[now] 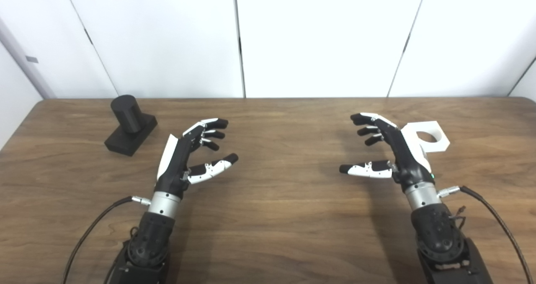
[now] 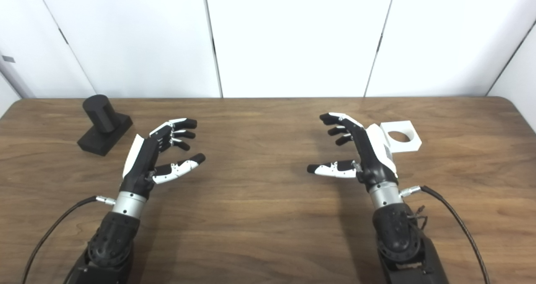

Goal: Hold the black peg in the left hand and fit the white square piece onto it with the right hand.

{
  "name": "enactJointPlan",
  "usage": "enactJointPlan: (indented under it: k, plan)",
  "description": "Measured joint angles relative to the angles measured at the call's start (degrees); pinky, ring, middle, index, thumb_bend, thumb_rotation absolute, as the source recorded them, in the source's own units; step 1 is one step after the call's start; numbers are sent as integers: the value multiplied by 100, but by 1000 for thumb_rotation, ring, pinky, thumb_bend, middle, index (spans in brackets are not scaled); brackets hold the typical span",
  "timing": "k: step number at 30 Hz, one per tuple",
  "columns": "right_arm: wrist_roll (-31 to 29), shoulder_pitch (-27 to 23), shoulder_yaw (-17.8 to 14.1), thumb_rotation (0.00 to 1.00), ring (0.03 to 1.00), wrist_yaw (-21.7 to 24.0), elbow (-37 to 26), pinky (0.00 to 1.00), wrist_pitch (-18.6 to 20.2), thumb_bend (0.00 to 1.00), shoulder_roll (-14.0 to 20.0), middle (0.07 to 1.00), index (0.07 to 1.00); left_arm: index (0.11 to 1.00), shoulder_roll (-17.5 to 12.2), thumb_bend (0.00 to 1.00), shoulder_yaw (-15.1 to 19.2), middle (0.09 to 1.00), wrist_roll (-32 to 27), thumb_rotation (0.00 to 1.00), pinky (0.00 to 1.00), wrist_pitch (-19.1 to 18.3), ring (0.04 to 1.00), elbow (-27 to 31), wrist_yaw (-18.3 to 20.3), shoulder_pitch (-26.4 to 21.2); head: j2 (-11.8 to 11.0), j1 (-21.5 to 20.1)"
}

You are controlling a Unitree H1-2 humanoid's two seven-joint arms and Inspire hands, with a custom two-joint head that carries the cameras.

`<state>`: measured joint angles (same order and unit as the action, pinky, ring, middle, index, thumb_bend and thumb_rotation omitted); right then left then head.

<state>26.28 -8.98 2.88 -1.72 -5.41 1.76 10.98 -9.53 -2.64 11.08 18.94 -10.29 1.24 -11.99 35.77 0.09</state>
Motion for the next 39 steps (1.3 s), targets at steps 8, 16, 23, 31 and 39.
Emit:
enactJointPlan:
  k: [8, 16, 23, 31, 39]
  plan:
    - [-3, 0, 0, 79, 693, 0, 0, 561, -1, 747, 1, 760, 743, 729, 0, 654, -9, 759, 8, 107, 565, 0, 694, 0, -3, -1, -18, 44]
    - [-10, 0, -2, 81, 694, 0, 0, 562, -1, 751, 5, 759, 742, 722, 3, 658, -34, 758, 70, 99, 550, 0, 693, -1, -8, -1, -44, 290]
    - [-140, 3, -43, 56, 684, 10, 9, 557, -95, 751, 179, 754, 735, 719, 162, 661, -106, 760, 232, 164, 533, -20, 687, 5, -49, 1, -210, 1361]
    - [-266, 50, -130, 3, 700, 31, 12, 597, -177, 738, 346, 774, 748, 712, 360, 647, -231, 783, 449, 150, 559, -21, 726, -22, -131, -2, -509, 1898]
    - [-336, 119, -146, 0, 708, 153, -64, 586, 59, 750, 342, 779, 753, 707, 451, 650, -286, 791, 522, 135, 569, -21, 739, -209, -244, -4, -878, 2056]
